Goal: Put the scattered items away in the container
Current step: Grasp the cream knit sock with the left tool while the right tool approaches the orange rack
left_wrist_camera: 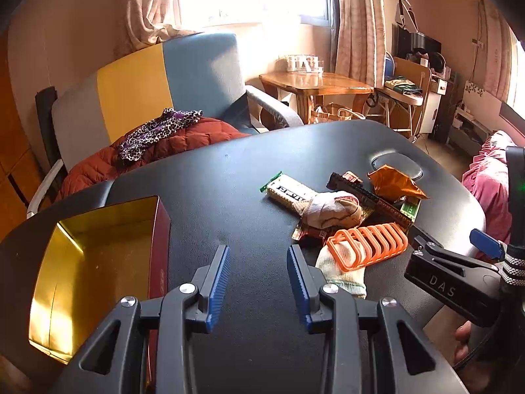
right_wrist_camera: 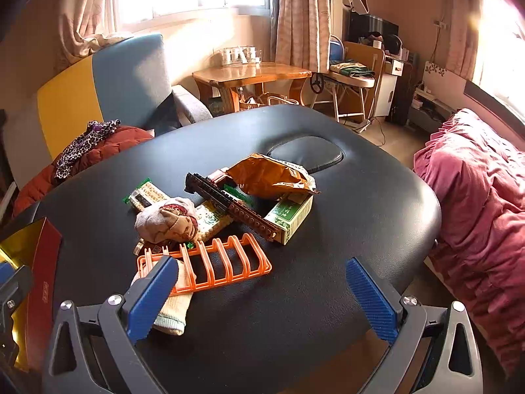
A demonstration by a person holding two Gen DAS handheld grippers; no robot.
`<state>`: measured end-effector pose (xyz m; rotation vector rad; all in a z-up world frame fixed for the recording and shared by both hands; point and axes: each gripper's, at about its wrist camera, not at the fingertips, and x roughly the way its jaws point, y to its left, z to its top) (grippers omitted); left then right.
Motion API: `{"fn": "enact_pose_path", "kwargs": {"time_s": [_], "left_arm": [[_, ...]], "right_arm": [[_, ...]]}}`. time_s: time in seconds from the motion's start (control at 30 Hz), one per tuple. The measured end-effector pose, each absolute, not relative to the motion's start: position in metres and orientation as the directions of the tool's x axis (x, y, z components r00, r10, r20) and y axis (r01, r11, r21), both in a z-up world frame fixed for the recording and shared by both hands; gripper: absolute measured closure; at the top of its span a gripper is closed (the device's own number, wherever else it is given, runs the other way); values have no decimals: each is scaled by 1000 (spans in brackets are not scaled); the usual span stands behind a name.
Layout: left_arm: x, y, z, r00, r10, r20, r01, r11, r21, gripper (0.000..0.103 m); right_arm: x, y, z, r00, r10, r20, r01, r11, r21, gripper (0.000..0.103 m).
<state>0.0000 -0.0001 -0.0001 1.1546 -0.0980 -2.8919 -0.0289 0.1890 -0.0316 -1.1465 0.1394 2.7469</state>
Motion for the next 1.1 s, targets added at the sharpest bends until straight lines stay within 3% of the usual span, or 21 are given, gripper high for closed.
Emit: {"fn": "enact_pose_path", "kwargs": {"time_s": [0.17, 0.6, 0.93, 1.1], "left_arm": [[-1, -7, -11, -704, -20, -710, -15, -999, 44, 67], [-4, -19, -70, -560, 12, -828, -60, -998, 26, 67], [1, -28, -94, -505, 22, -863, -67, -998, 13, 67], [2, -35, -100, -489, 24, -872, -59, -998, 5, 67]], "right_arm": [[-23, 190, -37, -714, 113, -691, -188, -981, 35, 0], [-28, 206, -71, -634, 17, -773, -125, -989, 80, 0], [-90, 174, -56, -609, -355, -709, 142, -929, 343, 0], [-120, 166, -83, -477, -406, -779, 147, -911, 385, 0]]}}
